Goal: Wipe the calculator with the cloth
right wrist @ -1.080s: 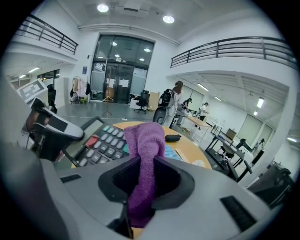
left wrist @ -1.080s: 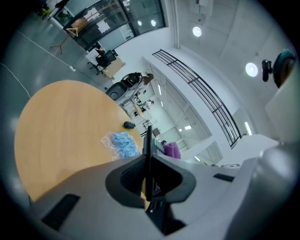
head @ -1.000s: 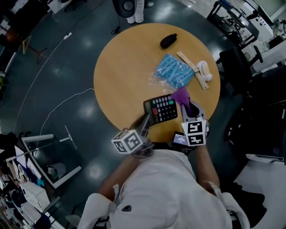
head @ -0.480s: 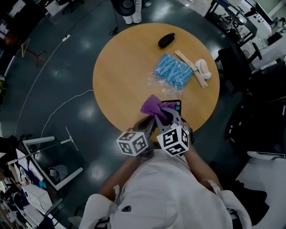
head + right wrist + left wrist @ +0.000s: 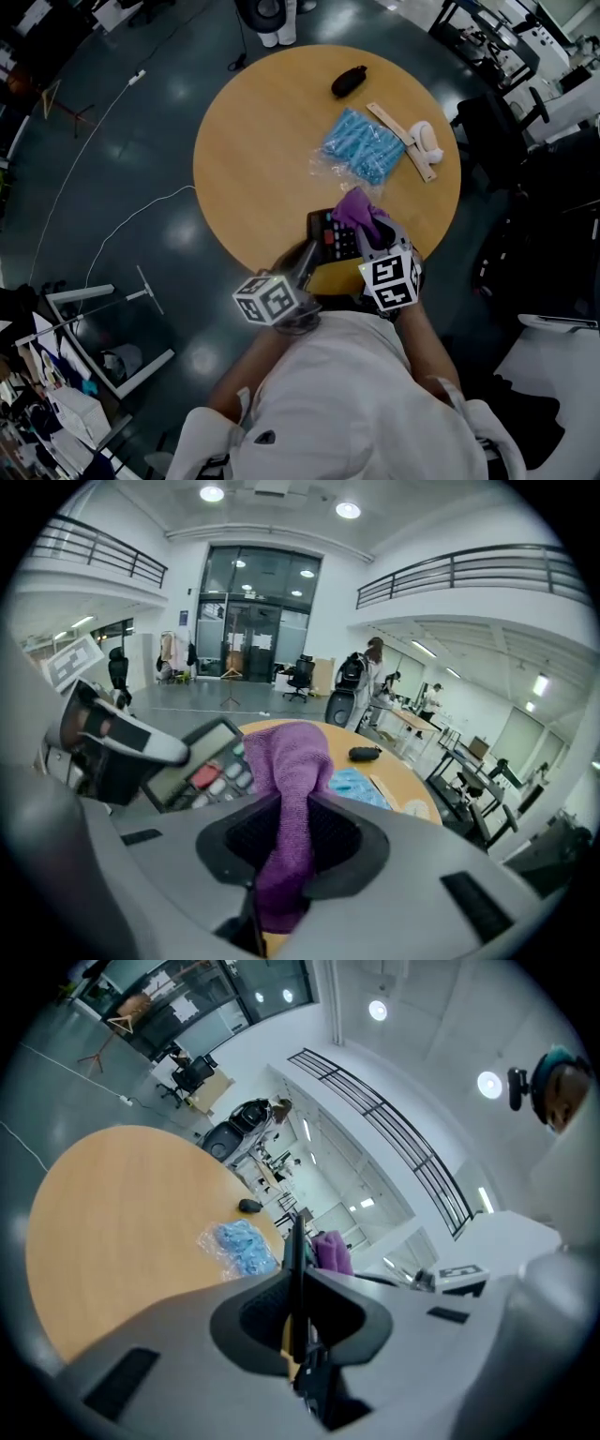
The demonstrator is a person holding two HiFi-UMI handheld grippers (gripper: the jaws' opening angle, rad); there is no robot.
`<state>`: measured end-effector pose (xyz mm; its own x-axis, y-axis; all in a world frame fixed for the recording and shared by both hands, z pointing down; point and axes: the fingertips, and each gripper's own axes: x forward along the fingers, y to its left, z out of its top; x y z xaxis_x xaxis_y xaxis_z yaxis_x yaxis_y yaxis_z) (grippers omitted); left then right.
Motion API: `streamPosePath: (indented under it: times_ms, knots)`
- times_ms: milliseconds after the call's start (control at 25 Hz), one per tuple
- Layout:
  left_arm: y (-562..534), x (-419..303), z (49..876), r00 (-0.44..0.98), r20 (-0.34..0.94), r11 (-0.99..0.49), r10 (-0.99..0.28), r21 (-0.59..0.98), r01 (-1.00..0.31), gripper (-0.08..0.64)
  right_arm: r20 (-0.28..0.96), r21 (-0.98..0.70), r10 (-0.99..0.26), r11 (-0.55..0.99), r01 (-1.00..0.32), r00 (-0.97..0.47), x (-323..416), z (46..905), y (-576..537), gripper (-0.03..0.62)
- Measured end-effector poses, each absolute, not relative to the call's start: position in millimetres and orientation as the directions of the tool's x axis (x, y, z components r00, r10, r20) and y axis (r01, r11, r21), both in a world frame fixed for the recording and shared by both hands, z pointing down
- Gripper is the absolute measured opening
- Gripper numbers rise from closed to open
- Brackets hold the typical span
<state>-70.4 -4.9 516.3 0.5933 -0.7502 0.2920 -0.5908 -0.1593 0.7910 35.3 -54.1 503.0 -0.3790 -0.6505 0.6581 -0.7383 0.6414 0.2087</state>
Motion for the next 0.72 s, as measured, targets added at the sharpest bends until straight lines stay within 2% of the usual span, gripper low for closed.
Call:
streamPosePath:
  times_ms: [160,240,320,480,720]
  knots:
    - [-10.1,-93.8,527.6,0.552,0.3,-0.092,-0.778,0.815,-0.573,0.044,0.668,0.199,-0.68,0.554,-0.809,-0.302,80.5,514.5,-69.7,0.081]
    - [-12.3,-98.9,531.6,0.54,0.311,-0.075,-0.782,0.813,-0.577,0.044,0.631,0.189,-0.708,0.536,-0.823,-0.317,85.0,497.6,-67.4,0.081]
    - [-14.4,-99.7,532.3,0.534,0.322,-0.067,-0.782,0.808,-0.585,0.044,0.582,0.152,-0.716,0.562,-0.813,-0.387,66.7,474.7,-54.4,0.081]
    - [-24.5,-88.8,527.1,0.519,0.317,-0.045,-0.794,0.82,-0.57,0.044,0.54,0.093,-0.654,0.672,-0.735,-0.53,0.6,463.8,-18.3,0.083]
    - [-32.1,-70.9,511.3,0.566,0.226,-0.06,-0.793,0.895,-0.443,0.044,0.589,0.204,-0.635,0.716,-0.668,-0.501,-22.2,495.0,-6.4,0.081]
